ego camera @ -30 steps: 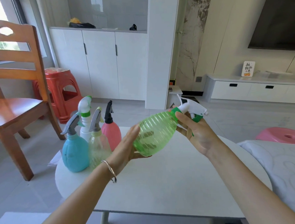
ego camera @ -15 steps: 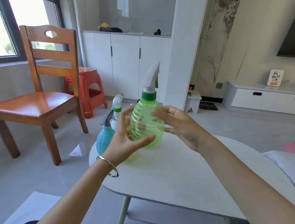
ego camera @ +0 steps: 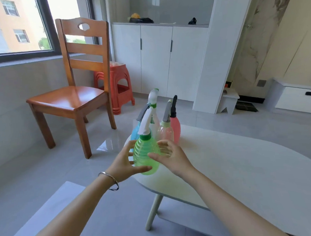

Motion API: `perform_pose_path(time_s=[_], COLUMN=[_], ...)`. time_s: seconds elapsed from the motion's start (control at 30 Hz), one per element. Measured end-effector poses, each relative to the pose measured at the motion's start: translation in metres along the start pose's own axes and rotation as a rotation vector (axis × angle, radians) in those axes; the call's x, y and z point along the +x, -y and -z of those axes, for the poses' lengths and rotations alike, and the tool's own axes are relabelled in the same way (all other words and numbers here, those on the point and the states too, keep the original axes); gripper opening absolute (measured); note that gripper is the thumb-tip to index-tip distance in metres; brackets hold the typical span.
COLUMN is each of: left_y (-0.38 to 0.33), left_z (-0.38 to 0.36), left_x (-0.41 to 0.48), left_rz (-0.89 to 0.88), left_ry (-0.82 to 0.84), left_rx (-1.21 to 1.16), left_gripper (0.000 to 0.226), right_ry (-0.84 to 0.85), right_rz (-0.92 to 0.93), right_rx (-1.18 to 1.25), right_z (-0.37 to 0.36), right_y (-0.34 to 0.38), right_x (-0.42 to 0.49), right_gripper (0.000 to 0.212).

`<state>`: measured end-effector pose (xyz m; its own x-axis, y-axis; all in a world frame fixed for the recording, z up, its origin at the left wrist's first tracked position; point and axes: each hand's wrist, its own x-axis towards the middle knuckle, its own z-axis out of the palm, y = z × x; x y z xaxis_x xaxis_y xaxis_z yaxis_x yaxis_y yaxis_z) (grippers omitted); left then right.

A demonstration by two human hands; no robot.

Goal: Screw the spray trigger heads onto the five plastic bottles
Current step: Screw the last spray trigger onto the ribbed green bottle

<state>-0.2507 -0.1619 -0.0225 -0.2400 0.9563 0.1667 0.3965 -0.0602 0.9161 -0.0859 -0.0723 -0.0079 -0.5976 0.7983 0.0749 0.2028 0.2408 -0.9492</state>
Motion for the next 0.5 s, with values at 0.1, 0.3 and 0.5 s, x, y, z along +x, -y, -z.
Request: perform_pose_path(time_s=[0.1, 0.3, 0.5], left_y=[0.011, 0.028, 0.035], left_z=[0.001, -0.001, -0.007], left_x=[0.005, 0.009, 0.008], left_rz=[0.009, 0.069, 0.069], left_ry=[0.020, 0.057, 0.037], left_rx=[0.032, 0.071, 0.022], left_gripper=[0.076, 0.078, 0.076], right_ry=[-0.002, 0.011, 0.012], right_rz=[-0.030, -0.067, -0.065], right_rx=[-0.010, -0.020, -0.006], right_z=[-0.006, -0.011, -0.014], right_y=[-0.015, -0.032, -0.035], right_x=[0.004, 0.007, 0.008], right_gripper=[0.045, 0.046, 0.044])
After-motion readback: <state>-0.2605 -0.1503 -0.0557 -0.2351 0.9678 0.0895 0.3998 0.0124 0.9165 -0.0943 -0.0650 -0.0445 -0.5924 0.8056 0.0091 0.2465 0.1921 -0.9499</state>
